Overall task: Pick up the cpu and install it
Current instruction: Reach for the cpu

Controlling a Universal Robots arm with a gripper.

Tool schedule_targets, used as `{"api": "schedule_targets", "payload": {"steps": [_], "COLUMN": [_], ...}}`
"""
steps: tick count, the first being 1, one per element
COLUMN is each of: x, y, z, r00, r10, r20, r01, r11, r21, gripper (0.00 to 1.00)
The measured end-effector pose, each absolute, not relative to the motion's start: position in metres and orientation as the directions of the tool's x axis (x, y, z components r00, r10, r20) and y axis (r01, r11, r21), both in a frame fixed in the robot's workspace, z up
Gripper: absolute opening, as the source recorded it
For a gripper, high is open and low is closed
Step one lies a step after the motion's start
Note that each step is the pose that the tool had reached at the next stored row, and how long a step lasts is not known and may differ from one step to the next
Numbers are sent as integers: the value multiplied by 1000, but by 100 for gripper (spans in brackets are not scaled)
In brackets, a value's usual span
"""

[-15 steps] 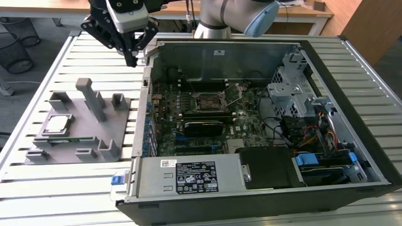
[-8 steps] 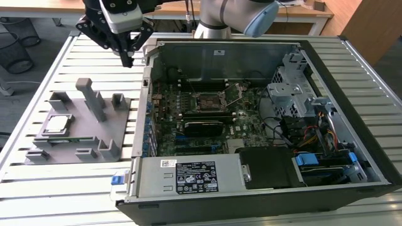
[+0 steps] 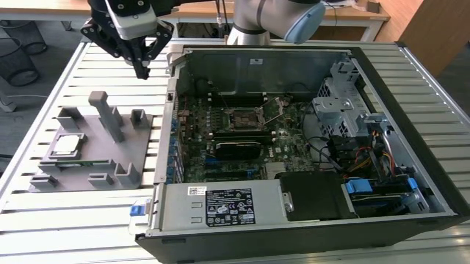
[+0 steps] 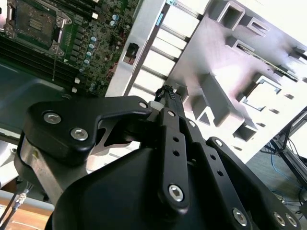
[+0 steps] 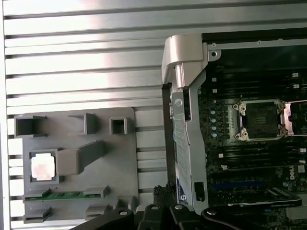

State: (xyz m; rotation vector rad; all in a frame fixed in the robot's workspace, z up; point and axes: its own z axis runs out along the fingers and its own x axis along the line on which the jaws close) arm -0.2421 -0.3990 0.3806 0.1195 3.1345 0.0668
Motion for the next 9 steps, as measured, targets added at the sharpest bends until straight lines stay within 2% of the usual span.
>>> {"api": "schedule_targets", "payload": {"steps": [9], "x": [-255], "y": [-399], "z": [380], "r00": [-997], "r10": [76], "r20": [-2], "r01": [76], "r11": [996], "r21": [43], "gripper": [11]}}
